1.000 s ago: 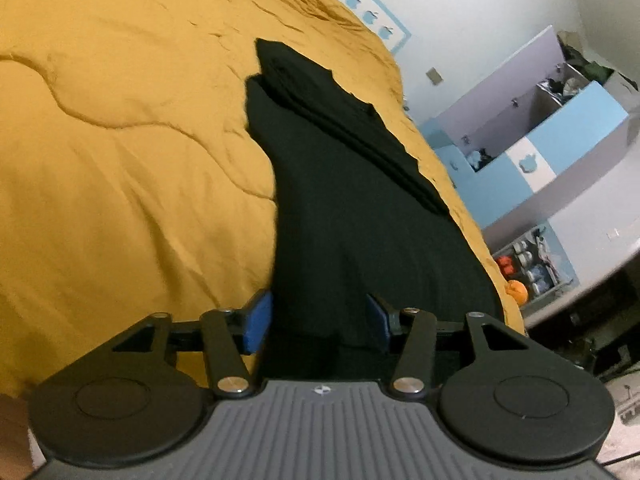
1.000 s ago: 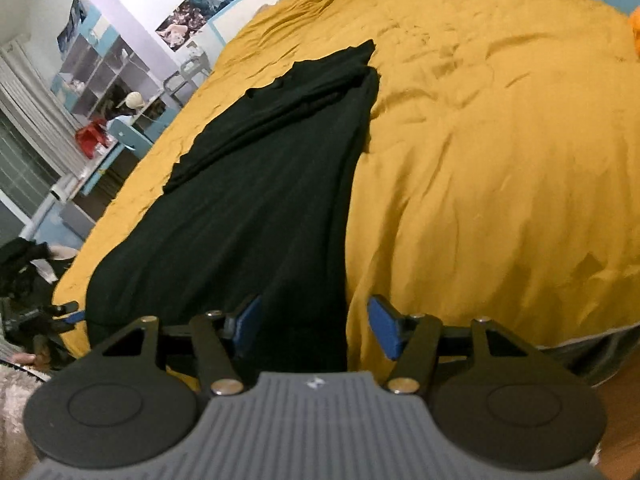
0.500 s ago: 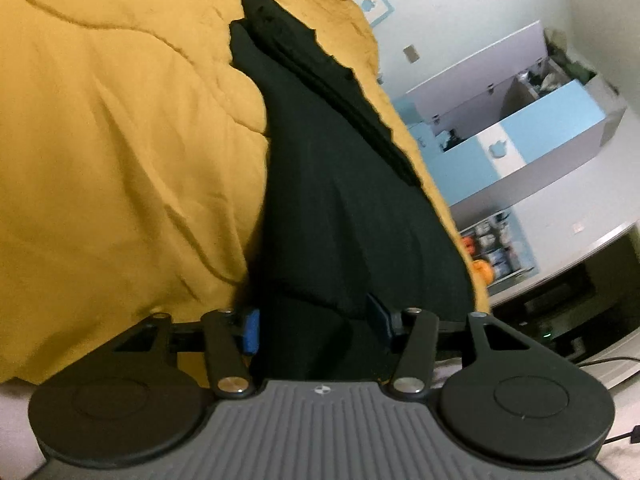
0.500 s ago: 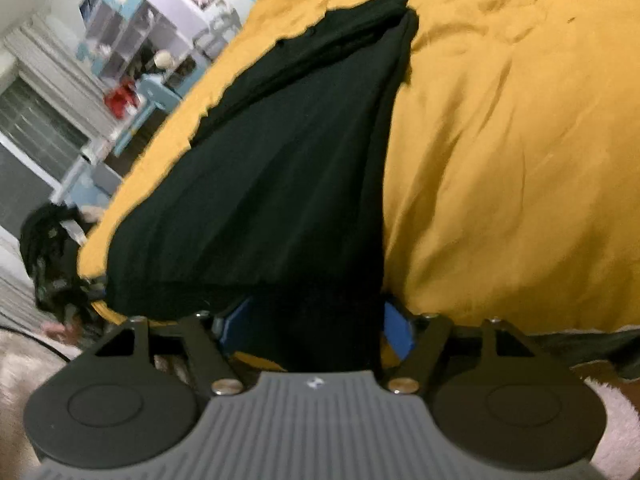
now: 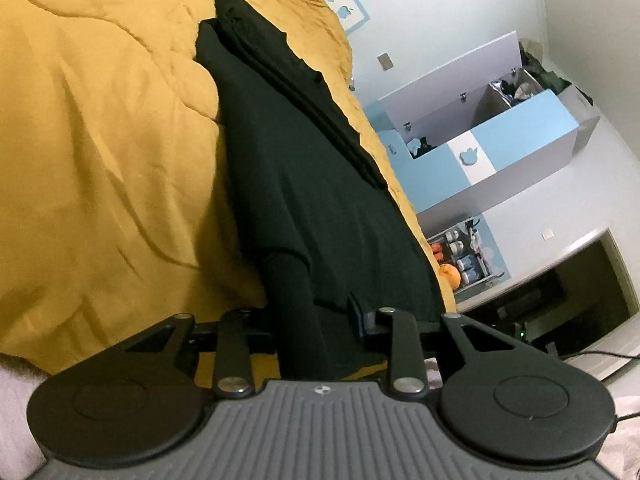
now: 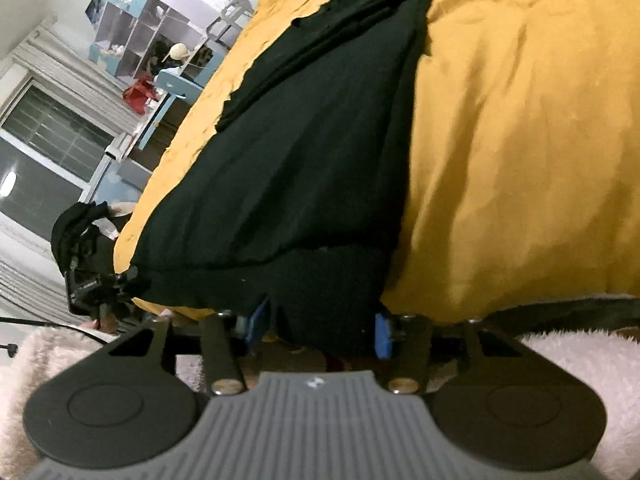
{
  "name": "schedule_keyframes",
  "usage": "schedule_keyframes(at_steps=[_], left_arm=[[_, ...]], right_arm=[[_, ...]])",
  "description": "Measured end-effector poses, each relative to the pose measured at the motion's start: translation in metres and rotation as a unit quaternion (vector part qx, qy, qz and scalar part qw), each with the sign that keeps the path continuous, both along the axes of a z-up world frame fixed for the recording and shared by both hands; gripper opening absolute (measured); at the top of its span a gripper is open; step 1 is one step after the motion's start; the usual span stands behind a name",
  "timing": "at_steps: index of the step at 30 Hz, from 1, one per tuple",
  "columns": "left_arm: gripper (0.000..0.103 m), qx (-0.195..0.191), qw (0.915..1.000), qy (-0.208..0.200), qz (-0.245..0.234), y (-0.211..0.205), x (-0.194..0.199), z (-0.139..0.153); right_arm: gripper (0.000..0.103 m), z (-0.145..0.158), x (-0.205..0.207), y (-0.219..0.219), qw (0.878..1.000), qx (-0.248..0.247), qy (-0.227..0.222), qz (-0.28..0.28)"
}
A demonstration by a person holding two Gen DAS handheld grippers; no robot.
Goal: Fold small clothes
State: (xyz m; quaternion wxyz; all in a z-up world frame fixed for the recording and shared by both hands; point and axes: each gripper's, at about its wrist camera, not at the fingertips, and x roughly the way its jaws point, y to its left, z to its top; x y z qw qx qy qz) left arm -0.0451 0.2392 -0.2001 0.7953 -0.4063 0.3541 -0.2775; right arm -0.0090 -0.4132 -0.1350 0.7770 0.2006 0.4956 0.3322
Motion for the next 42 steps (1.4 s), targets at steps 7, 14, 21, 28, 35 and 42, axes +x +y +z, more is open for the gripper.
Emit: schedule_keyframes(at_steps=[7,14,21,28,35,42], left_arm=[[0.035,0.008,0.9992,0.030,0.024,-0.001,0.007,-0.011],[0.008,0.011,0.9951,0.067,0.071,-0.007,0.003,-0.005],[0.007,-0.018,0.9946,0.051,0.089,-0.006,-0.001,0.023],[0.007,-0.053,0.9943,0.001,0.092,-0.006,0.028,0.056],[0.007,-0.064,0.9917,-0.032,0.107,0.002,0.086,0.074],[0.007,-0.052,0.9909,-0.056,0.110,0.022,0.179,0.096]], right_arm=[[0.030,-0.009,0.013,0.011,1.000,0.006,0.009,-0.018],[0.025,0.006,0.010,0.005,0.999,0.030,-0.003,-0.019],[0.019,0.031,0.013,-0.004,0.993,0.111,-0.015,-0.030],[0.017,0.052,0.036,0.002,0.983,0.175,-0.031,-0.045],[0.017,0.065,0.087,0.002,0.971,0.218,-0.045,-0.089],[0.016,0.086,0.178,0.013,0.961,0.232,-0.089,-0.122]])
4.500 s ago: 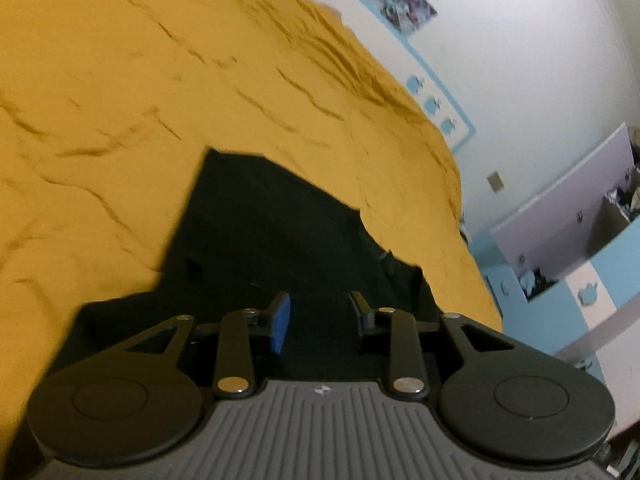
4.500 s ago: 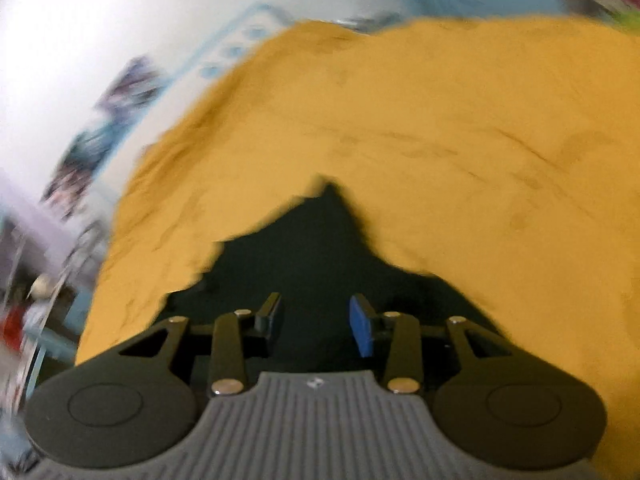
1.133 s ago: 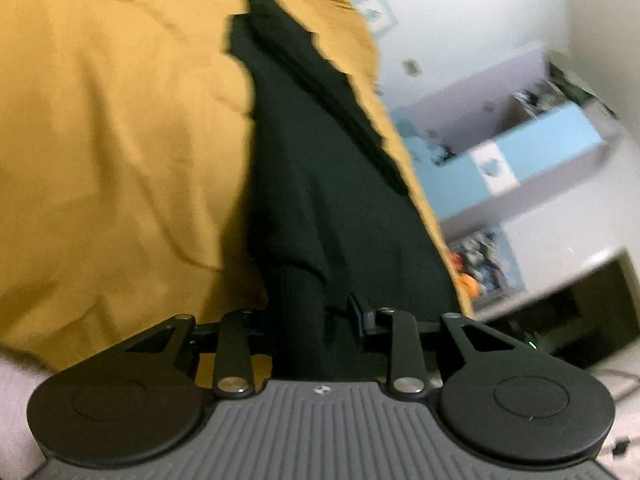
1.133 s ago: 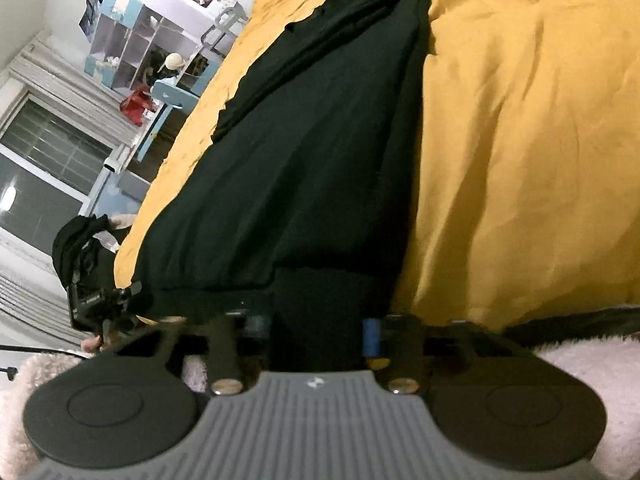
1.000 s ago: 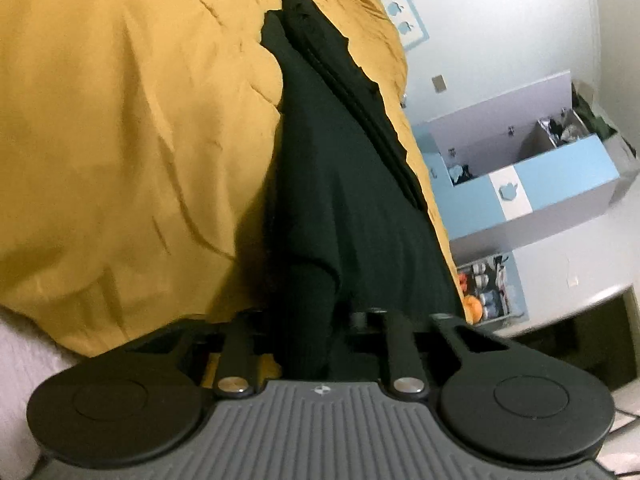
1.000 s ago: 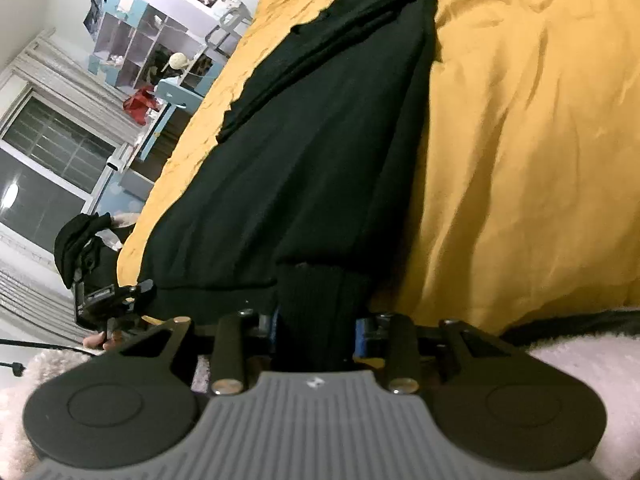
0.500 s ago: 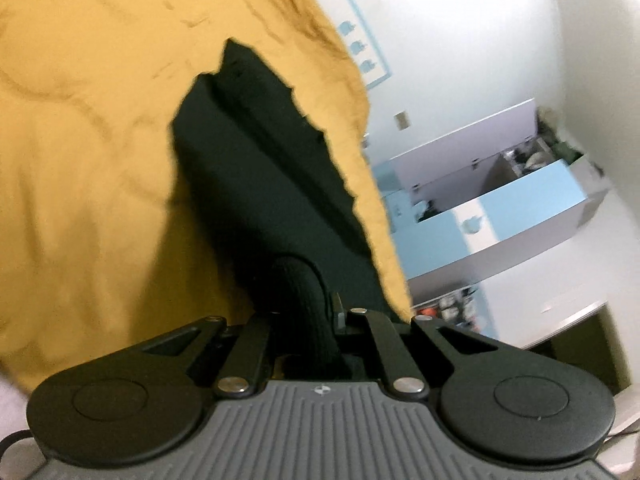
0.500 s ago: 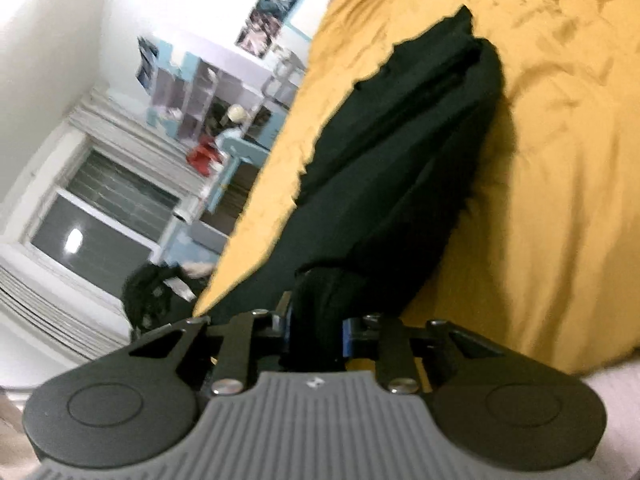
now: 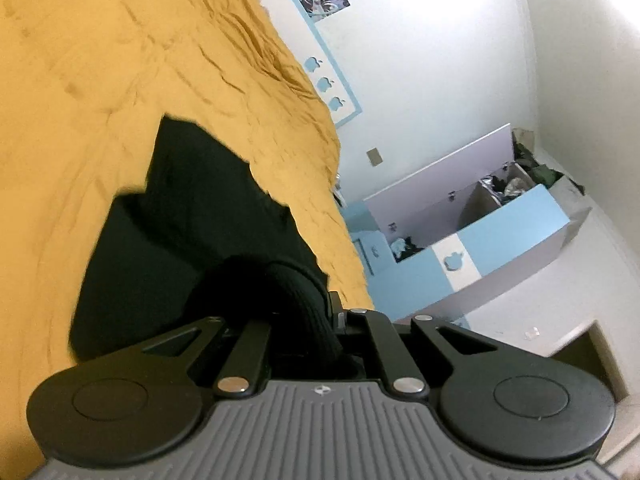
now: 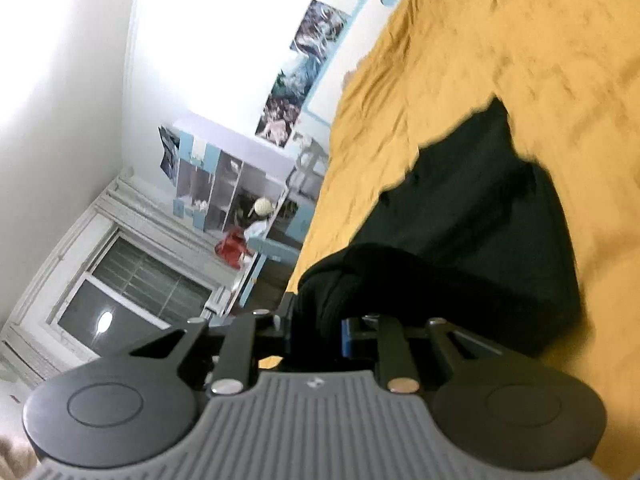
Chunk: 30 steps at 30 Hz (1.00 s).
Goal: Fold small clothes
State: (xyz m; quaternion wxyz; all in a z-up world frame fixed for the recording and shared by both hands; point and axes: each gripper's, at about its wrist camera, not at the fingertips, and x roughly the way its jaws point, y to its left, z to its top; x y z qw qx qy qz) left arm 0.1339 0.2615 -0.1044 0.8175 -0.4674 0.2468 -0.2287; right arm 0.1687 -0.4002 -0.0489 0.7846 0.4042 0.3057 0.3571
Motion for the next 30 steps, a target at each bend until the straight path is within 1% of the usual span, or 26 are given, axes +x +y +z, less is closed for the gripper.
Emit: schedule_keyframes(at_steps=[5,8,10,12,13,14,15,16,17,18,19,20,21,22,23,24,25,27,28,29,30], left_arm=[[0.007,-0.004,1.0000,0.003,0.006,0.014,0.079,-0.003],[0.007,0.018,0.9998,0.010,0.002,0.017,0.127,-0.009],[0.007,0.021,0.9995,0.022,0.006,0.019,0.159,-0.019],[0.007,0.016,0.9991,0.036,0.017,0.022,0.190,-0.033],[0.007,0.015,0.9989,0.043,0.013,0.022,0.205,-0.041],[0.010,0.017,0.9983,0.055,0.002,0.022,0.221,-0.049],[0.014,0.019,0.9964,0.082,-0.006,0.023,0.237,-0.059],[0.021,0.026,0.9921,0.123,-0.011,0.026,0.251,-0.069],[0.023,0.034,0.9850,0.169,-0.003,0.030,0.260,-0.077],[0.022,0.037,0.9786,0.202,0.010,0.037,0.262,-0.081],[0.022,0.033,0.9782,0.205,0.015,0.045,0.259,-0.079],[0.023,0.028,0.9805,0.193,0.024,0.053,0.252,-0.073],[0.023,0.029,0.9838,0.173,0.036,0.063,0.241,-0.061],[0.029,0.037,0.9866,0.151,0.049,0.070,0.229,-0.048],[0.038,0.050,0.9883,0.129,0.064,0.075,0.217,-0.034],[0.044,0.060,0.9903,0.105,0.069,0.076,0.202,-0.021],[0.051,0.063,0.9925,0.087,0.059,0.074,0.192,-0.012],[0.054,0.076,0.9956,0.052,0.019,0.056,0.170,0.002],[0.058,0.091,0.9950,0.042,-0.003,0.042,0.163,0.006],[0.059,0.113,0.9924,0.036,-0.031,0.024,0.155,0.006],[0.059,0.136,0.9885,0.035,-0.055,0.007,0.153,0.005]], right_arm=[[0.015,-0.001,0.089,0.012,1.000,-0.002,0.002,-0.028],[0.015,-0.005,0.147,0.026,0.999,-0.014,0.006,-0.038],[0.015,-0.013,0.186,0.033,0.998,-0.028,0.014,-0.049],[0.015,-0.027,0.217,0.039,0.997,-0.039,0.029,-0.063],[0.015,-0.035,0.229,0.042,0.996,-0.044,0.035,-0.073],[0.015,-0.043,0.243,0.044,0.994,-0.052,0.045,-0.084],[0.018,-0.053,0.257,0.046,0.991,-0.062,0.064,-0.095],[0.026,-0.064,0.268,0.045,0.988,-0.066,0.093,-0.107],[0.031,-0.074,0.277,0.044,0.983,-0.068,0.121,-0.118],[0.033,-0.080,0.281,0.042,0.977,-0.079,0.140,-0.141],[0.035,-0.080,0.282,0.039,0.974,-0.086,0.137,-0.157],[0.036,-0.077,0.278,0.037,0.974,-0.091,0.127,-0.164],[0.043,-0.073,0.274,0.034,0.976,-0.086,0.113,-0.166],[0.048,-0.068,0.269,0.032,0.978,-0.086,0.101,-0.162],[0.051,-0.061,0.263,0.032,0.979,-0.094,0.087,-0.158],[0.051,-0.051,0.254,0.034,0.981,-0.103,0.064,-0.154],[0.051,-0.042,0.245,0.039,0.983,-0.105,0.043,-0.147],[0.051,-0.030,0.227,0.051,0.987,-0.119,0.012,-0.111],[0.051,-0.025,0.221,0.061,0.986,-0.140,-0.002,-0.088],[0.052,-0.019,0.214,0.076,0.983,-0.174,-0.017,-0.057],[0.052,-0.021,0.203,0.086,0.978,-0.206,-0.028,-0.023]])
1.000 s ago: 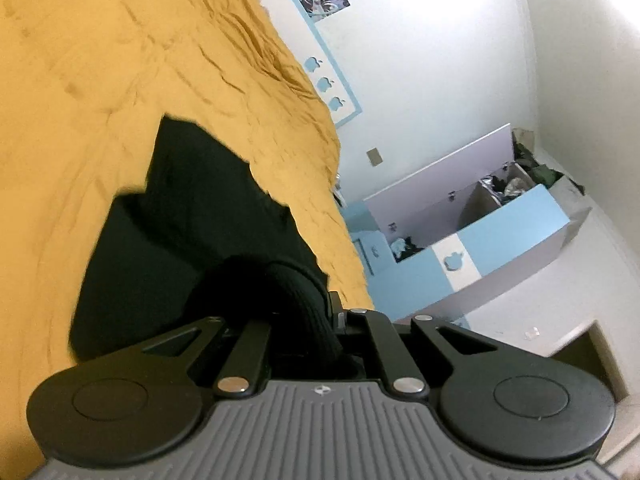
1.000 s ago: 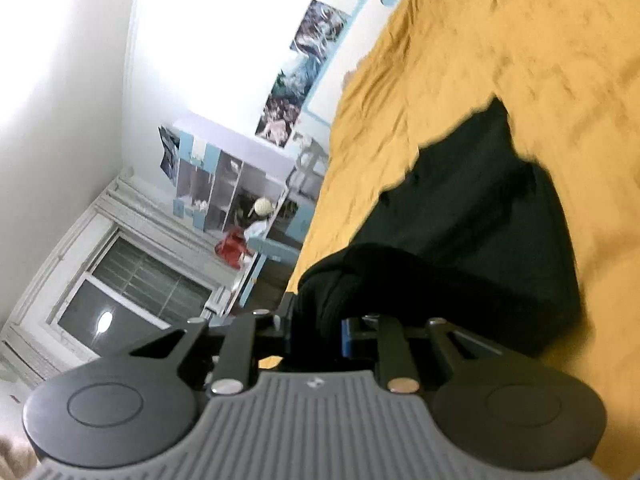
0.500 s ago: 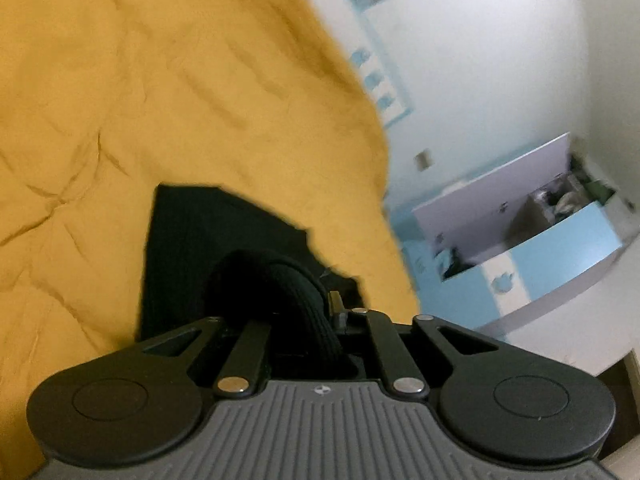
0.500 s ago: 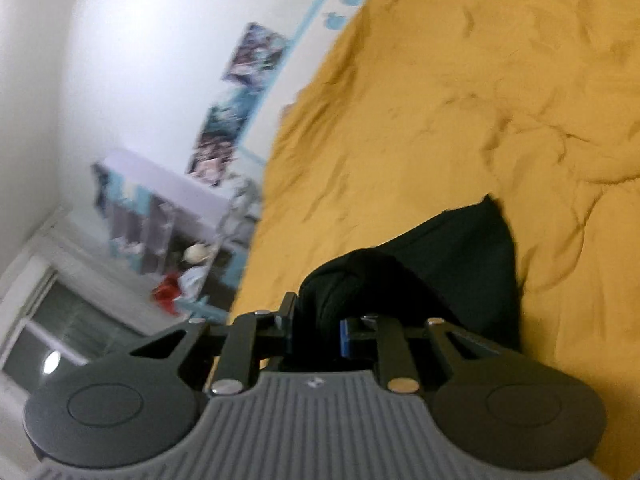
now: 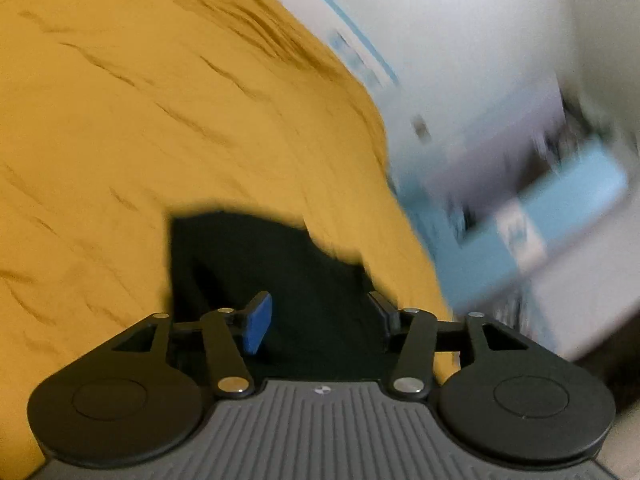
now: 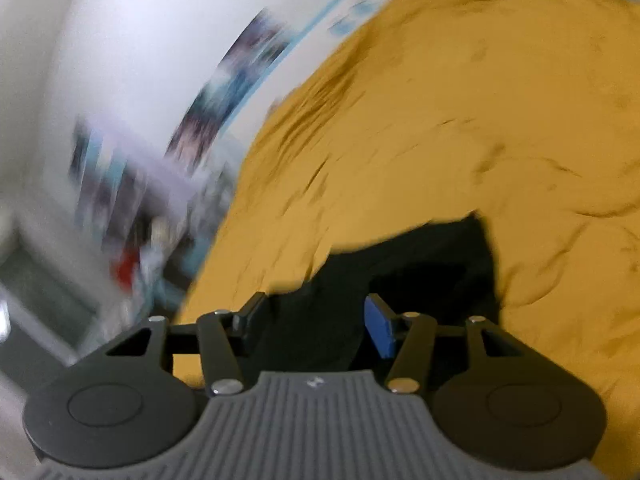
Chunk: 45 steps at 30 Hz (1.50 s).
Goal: Fold small clothes
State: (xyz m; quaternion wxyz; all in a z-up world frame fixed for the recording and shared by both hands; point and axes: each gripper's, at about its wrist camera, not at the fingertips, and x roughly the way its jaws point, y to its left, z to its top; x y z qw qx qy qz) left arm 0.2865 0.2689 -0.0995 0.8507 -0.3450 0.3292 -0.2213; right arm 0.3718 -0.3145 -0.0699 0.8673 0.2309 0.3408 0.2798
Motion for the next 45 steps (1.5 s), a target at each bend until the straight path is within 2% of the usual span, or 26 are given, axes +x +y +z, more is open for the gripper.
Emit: schedule_keyframes(at_steps=[2,4,8,14,20,23,25,26,29,32,34,35,37,39,42,45], left_arm=[[0.059,0.057,0.9971,0.013,-0.048,-0.037,-0.001,-0.010],[0.059,0.106,0.9903,0.034,-0.083,-0.069,0.004,-0.026],[0.056,0.158,0.9799,0.068,-0.102,-0.097,0.023,-0.057],[0.056,0.129,0.9855,0.071,-0.085,-0.093,0.059,-0.069],[0.051,0.097,0.9926,0.047,-0.055,-0.072,0.117,-0.058],[0.052,0.060,0.9980,0.018,-0.005,-0.058,0.133,-0.047],[0.053,0.048,0.9970,0.015,0.058,-0.043,0.139,-0.042],[0.053,0.042,0.9962,0.019,0.074,-0.036,0.138,-0.041],[0.053,0.018,0.9971,0.013,0.073,-0.024,0.119,-0.038],[0.053,0.069,0.9964,-0.007,0.049,-0.025,0.079,-0.027],[0.054,0.087,0.9953,-0.022,0.037,-0.023,0.049,-0.020],[0.059,0.089,0.9950,-0.028,0.034,-0.019,0.029,-0.018],[0.063,0.119,0.9915,-0.034,0.037,-0.012,-0.004,-0.013],[0.064,0.168,0.9842,-0.025,0.049,-0.012,-0.029,-0.015],[0.064,0.161,0.9859,0.003,0.046,-0.007,-0.050,-0.028],[0.064,0.169,0.9840,0.020,0.052,-0.011,-0.058,-0.039]], right_arm=[[0.051,-0.004,-0.011,0.027,0.995,-0.068,-0.007,0.068],[0.050,-0.016,-0.013,0.048,0.987,-0.122,-0.001,0.102],[0.049,-0.043,0.006,0.057,0.981,-0.166,0.038,0.094],[0.047,-0.065,0.044,0.054,0.984,-0.159,0.041,0.071],[0.046,-0.058,0.081,0.064,0.987,-0.160,-0.009,0.024],[0.047,-0.046,0.100,0.057,0.991,-0.128,-0.025,-0.034],[0.048,-0.039,0.111,0.049,0.990,-0.112,-0.027,-0.083],[0.048,-0.037,0.114,0.044,0.989,-0.109,-0.021,-0.096],[0.048,-0.027,0.104,0.032,0.991,-0.092,-0.017,-0.096],[0.053,-0.014,0.069,0.013,0.992,-0.102,-0.026,-0.075],[0.055,-0.006,0.033,-0.008,0.991,-0.114,-0.034,-0.065],[0.056,-0.004,0.013,-0.021,0.990,-0.119,-0.036,-0.063],[0.059,-0.001,-0.022,-0.042,0.989,-0.131,-0.034,-0.059],[0.059,-0.003,-0.052,-0.060,0.986,-0.154,-0.028,-0.060],[0.059,-0.011,-0.083,-0.078,0.983,-0.169,-0.014,-0.070],[0.059,-0.023,-0.099,-0.081,0.983,-0.169,-0.008,-0.077]])
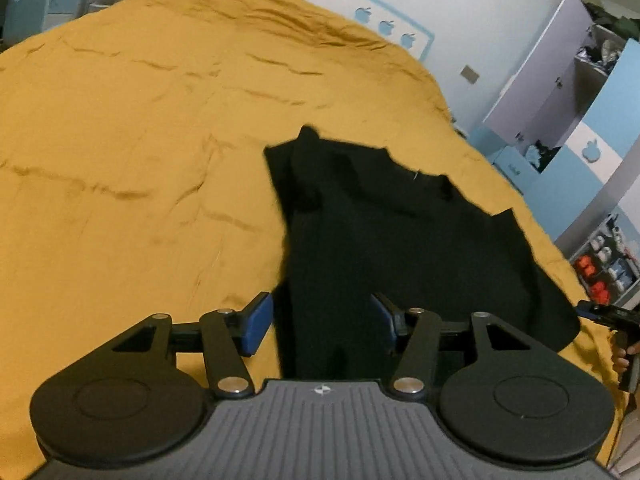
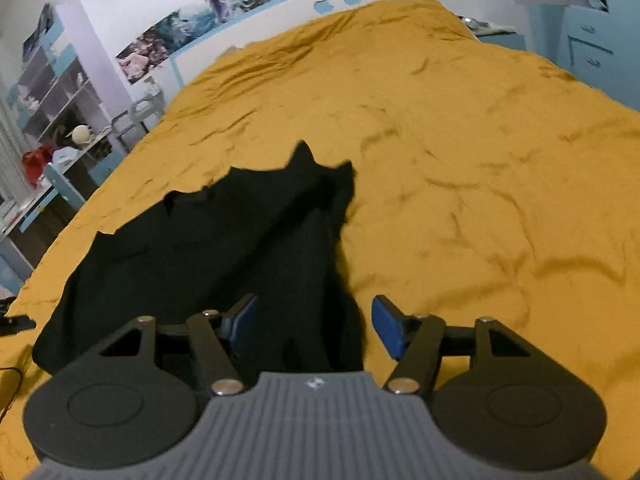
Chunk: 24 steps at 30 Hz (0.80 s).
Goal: Fold small clothes
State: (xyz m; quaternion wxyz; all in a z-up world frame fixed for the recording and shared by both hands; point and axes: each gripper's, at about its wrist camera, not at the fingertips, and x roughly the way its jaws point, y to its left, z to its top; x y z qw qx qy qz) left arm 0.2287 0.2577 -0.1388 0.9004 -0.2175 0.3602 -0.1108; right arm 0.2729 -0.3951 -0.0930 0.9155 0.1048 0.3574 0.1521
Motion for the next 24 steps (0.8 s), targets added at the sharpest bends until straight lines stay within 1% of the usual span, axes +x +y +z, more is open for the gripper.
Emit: schedule_keyframes(at_steps=[4,6,7,8,9,11,12,13,14,16,17,18,19,21,23,24], left_arm=[[0.064,-0.004,0.9995,0.031,-0.005,-0.006,0.005,-0.017],[0.063,-0.009,0.9993,0.032,-0.013,-0.009,-0.005,-0.022],[0.058,-0.011,0.9993,0.029,-0.020,-0.010,-0.008,-0.024],[0.050,-0.007,0.9993,0.028,-0.022,-0.014,-0.009,-0.024],[0.045,0.004,0.9991,0.036,-0.021,-0.017,-0.007,-0.024],[0.028,0.025,0.9982,0.053,-0.014,-0.023,-0.003,-0.024],[0.022,0.029,0.9982,0.051,-0.010,-0.026,-0.005,-0.024],[0.010,0.029,0.9985,0.047,-0.008,-0.026,-0.006,-0.022],[0.009,0.027,0.9989,0.039,-0.006,-0.026,-0.008,-0.020],[0.008,0.014,0.9996,0.023,0.009,-0.022,-0.015,-0.010],[0.008,-0.005,0.9996,0.017,0.020,-0.016,-0.020,-0.005],[0.008,-0.032,0.9989,0.013,0.031,-0.009,-0.026,0.001],[0.008,-0.048,0.9982,0.014,0.034,-0.003,-0.030,0.005],[0.008,-0.046,0.9975,0.038,0.037,0.001,-0.033,0.001],[0.008,-0.048,0.9945,0.085,0.037,0.003,-0.027,-0.019],[0.008,-0.059,0.9912,0.111,0.042,0.005,-0.023,-0.033]], right_arm=[[0.059,-0.012,-0.005,0.010,1.000,-0.014,0.002,0.003],[0.061,-0.017,-0.001,0.017,1.000,-0.019,0.006,0.004],[0.065,-0.020,0.000,0.021,1.000,-0.022,0.005,0.001],[0.066,-0.022,0.004,0.025,1.000,-0.025,0.003,0.001],[0.066,-0.024,0.006,0.028,1.000,-0.028,0.003,-0.003],[0.047,-0.025,0.008,0.033,1.000,-0.027,0.005,0.000],[0.026,-0.026,0.009,0.035,0.999,-0.039,0.007,-0.006],[0.010,-0.025,0.010,0.035,0.999,-0.050,0.008,-0.013],[0.010,-0.024,0.011,0.032,0.999,-0.042,0.011,-0.014],[0.006,-0.015,0.010,0.025,0.999,-0.021,0.010,-0.026],[0.004,-0.009,0.007,0.022,0.999,-0.012,0.002,-0.033],[0.002,0.000,0.003,0.019,0.999,-0.007,-0.008,-0.037],[0.001,0.006,0.000,0.019,0.999,-0.012,-0.015,-0.040],[0.001,0.006,-0.003,0.017,0.999,-0.018,-0.007,-0.040],[0.001,-0.011,0.000,0.015,0.998,-0.029,0.016,-0.047],[0.001,-0.022,0.001,0.013,0.998,-0.034,0.029,-0.052]])
